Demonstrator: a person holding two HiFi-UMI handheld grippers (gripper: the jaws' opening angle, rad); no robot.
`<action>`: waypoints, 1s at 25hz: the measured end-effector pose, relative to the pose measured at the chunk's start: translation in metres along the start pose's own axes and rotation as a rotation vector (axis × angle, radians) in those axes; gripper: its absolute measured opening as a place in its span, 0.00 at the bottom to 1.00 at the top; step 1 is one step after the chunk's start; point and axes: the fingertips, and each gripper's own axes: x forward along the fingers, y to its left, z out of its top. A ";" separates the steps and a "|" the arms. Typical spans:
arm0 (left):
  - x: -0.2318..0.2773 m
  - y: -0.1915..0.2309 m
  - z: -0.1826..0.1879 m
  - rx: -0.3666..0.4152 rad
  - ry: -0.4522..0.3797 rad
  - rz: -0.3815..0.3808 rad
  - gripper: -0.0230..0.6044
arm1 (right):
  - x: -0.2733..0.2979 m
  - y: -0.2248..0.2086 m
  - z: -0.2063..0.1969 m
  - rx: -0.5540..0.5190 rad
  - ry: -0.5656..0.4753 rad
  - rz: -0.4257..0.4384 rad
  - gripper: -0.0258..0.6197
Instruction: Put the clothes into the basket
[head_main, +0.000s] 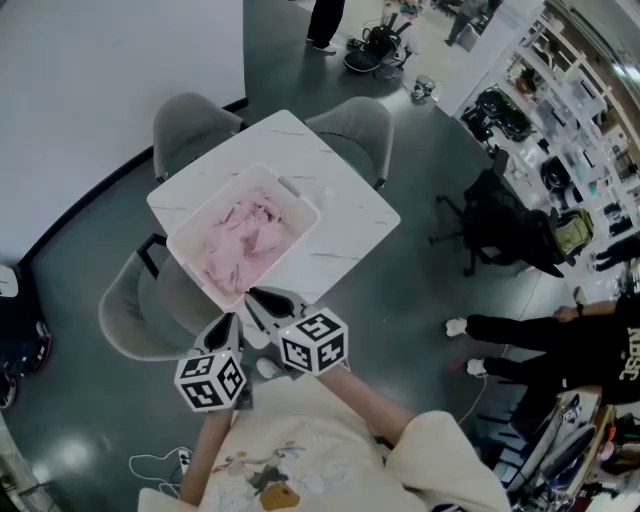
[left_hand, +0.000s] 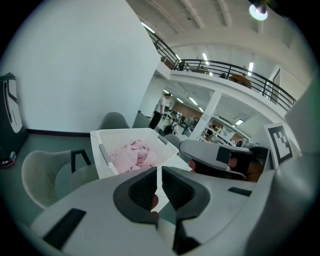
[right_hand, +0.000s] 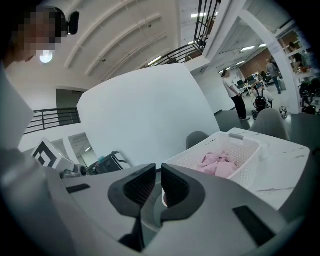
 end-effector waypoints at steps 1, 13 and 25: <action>0.001 -0.001 0.001 0.002 0.000 -0.004 0.10 | -0.001 0.001 0.000 -0.002 -0.001 -0.001 0.10; 0.001 -0.006 0.003 0.003 -0.015 -0.021 0.10 | -0.006 0.002 0.001 -0.058 0.001 -0.016 0.10; 0.006 -0.006 0.000 0.003 -0.006 -0.015 0.10 | -0.007 -0.005 0.000 -0.047 0.003 -0.022 0.10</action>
